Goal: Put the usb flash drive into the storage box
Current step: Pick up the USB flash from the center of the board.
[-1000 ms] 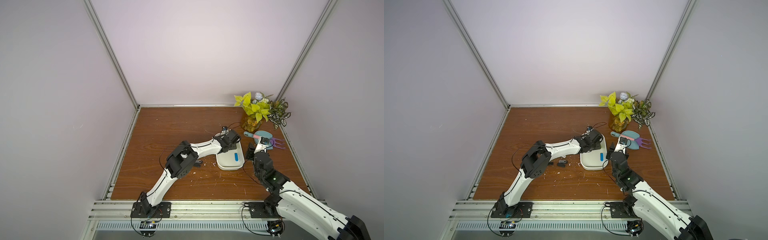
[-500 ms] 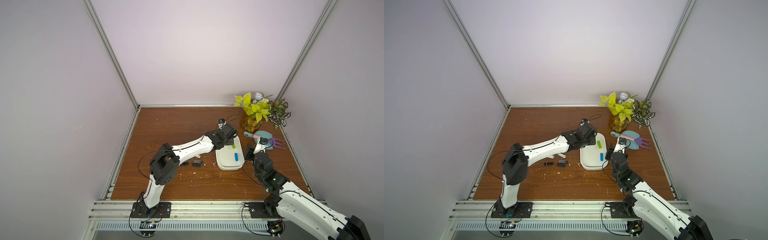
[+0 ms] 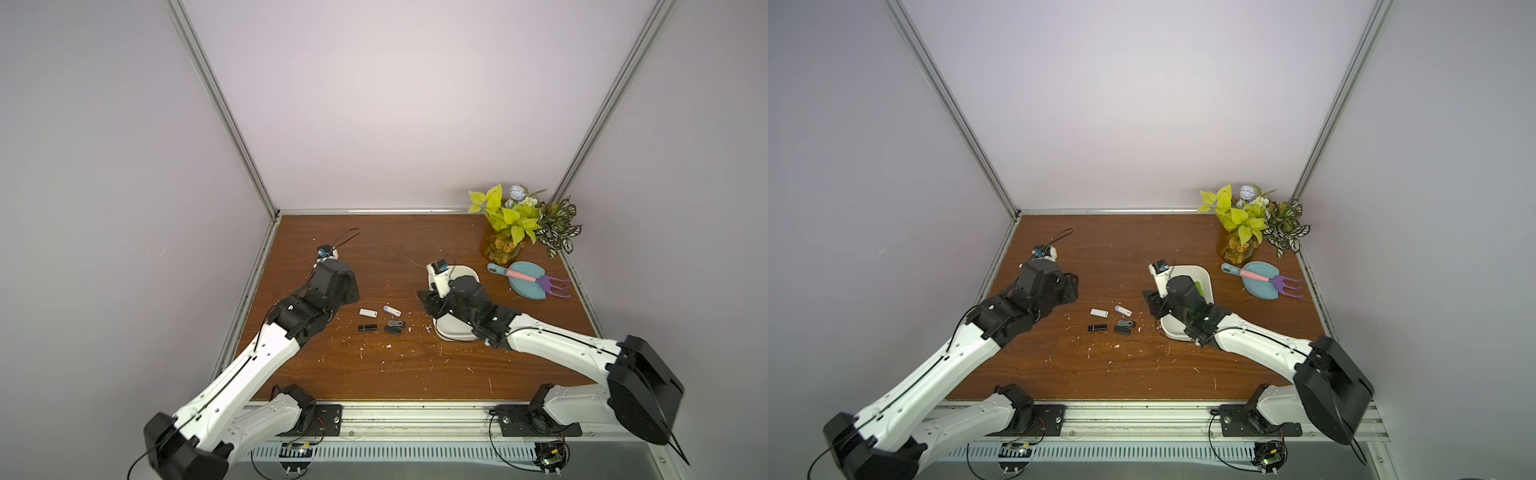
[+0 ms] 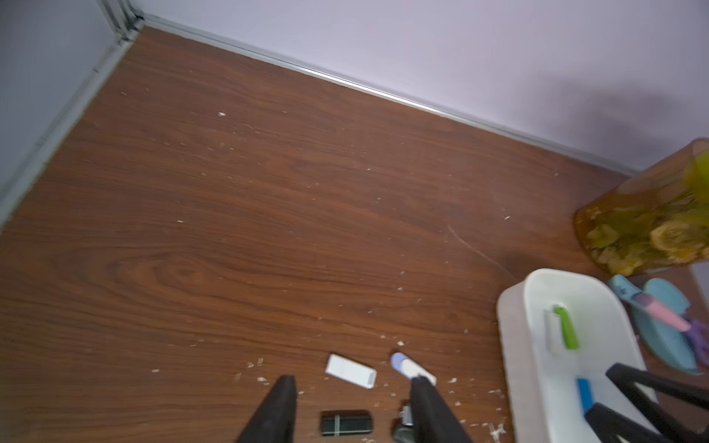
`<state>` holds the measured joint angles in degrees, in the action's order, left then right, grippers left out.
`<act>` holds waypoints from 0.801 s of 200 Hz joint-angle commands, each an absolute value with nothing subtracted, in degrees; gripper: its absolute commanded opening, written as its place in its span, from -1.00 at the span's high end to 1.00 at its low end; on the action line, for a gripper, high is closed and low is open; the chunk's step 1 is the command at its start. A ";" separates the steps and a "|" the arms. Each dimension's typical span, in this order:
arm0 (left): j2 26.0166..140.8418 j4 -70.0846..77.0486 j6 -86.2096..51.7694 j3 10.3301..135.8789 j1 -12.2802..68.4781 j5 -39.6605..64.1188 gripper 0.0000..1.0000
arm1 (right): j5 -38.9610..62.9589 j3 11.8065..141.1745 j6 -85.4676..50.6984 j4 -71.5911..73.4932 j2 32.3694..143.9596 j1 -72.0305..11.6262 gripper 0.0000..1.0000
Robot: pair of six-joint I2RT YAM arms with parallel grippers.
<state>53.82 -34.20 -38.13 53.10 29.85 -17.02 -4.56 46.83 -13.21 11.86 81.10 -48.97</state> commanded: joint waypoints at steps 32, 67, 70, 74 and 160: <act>38.56 -39.64 -33.80 46.71 26.43 -25.32 -0.31 | 8.87 63.10 -9.87 9.81 102.07 -51.56 -0.23; 35.16 -38.51 -33.66 45.44 26.45 -26.64 -0.31 | 7.78 74.06 -6.26 4.05 112.65 -52.95 -0.41; 35.19 -38.38 -33.66 45.42 26.39 -26.46 -0.31 | 7.75 74.68 -5.96 3.78 113.32 -53.06 -0.41; 35.31 -38.21 -33.48 45.32 26.44 -25.92 -0.31 | 7.85 75.51 -5.60 3.49 114.17 -53.14 -0.42; 35.20 -37.71 -33.59 44.62 26.50 -24.19 -0.33 | 10.29 84.91 -1.07 -3.74 123.74 -55.06 -0.29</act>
